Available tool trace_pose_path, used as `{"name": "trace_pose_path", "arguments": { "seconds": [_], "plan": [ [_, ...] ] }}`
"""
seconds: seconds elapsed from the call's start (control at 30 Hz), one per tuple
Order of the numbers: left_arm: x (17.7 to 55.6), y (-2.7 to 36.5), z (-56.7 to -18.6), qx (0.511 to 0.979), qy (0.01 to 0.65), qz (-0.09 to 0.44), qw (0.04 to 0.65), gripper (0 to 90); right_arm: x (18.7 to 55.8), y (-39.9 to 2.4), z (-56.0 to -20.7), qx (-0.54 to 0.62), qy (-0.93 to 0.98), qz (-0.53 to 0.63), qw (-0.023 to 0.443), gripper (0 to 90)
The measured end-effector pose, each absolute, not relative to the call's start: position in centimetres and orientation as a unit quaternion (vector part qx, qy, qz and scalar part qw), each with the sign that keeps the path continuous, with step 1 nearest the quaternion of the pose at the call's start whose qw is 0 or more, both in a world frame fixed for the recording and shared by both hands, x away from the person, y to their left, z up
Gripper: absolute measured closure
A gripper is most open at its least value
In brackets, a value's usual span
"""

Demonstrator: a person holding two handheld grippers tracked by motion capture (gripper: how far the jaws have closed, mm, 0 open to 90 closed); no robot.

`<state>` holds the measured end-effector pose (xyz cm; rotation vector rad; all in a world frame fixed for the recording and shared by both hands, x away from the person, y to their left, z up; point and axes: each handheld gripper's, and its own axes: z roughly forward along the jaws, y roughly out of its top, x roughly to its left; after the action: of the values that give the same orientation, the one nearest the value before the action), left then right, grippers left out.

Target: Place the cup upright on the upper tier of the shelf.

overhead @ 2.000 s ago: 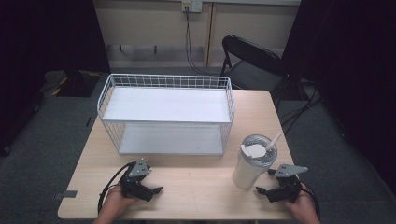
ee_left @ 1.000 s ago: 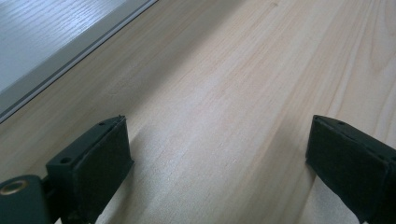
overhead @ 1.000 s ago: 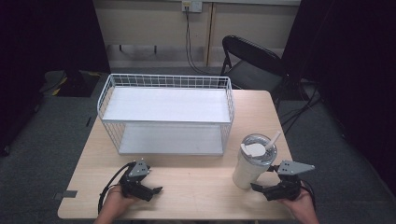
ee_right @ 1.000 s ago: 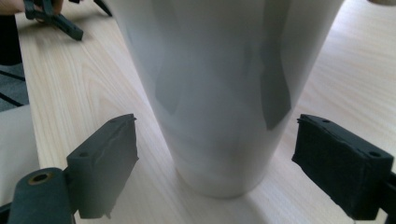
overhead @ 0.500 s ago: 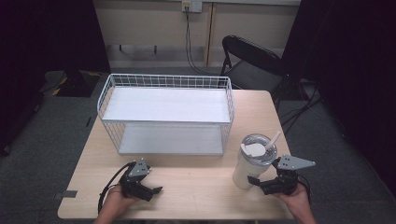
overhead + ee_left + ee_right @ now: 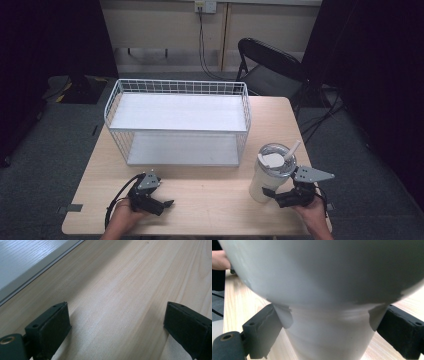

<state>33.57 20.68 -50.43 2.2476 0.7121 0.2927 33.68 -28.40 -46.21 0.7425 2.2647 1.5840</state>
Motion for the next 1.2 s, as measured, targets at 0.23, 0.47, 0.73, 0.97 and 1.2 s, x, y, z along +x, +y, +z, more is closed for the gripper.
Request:
{"name": "trace_pose_path", "arguments": {
  "seconds": [0.23,0.47,0.73,0.97,1.2],
  "plan": [
    [33.6,20.7,-50.4,0.878,0.277,0.115,0.373,6.1,33.9,-28.4,-46.7,0.252,0.773,0.566,0.139,8.8],
    [33.6,20.7,-50.4,0.877,0.278,0.115,0.374,6.2,34.1,-28.2,-46.5,0.240,0.780,0.560,0.146,8.2],
    [33.6,20.7,-50.4,0.878,0.277,0.115,0.373,6.2,34.5,-28.2,-46.7,0.230,0.779,0.568,0.132,7.6],
    [33.6,20.7,-50.4,0.878,0.277,0.115,0.373,6.2,35.2,-27.8,-46.9,0.219,0.779,0.575,0.121,6.9],
    [33.6,20.7,-50.4,0.878,0.278,0.115,0.373,6.2,35.1,-27.7,-47.1,0.220,0.774,0.581,0.125,8.1]
  ]
}}
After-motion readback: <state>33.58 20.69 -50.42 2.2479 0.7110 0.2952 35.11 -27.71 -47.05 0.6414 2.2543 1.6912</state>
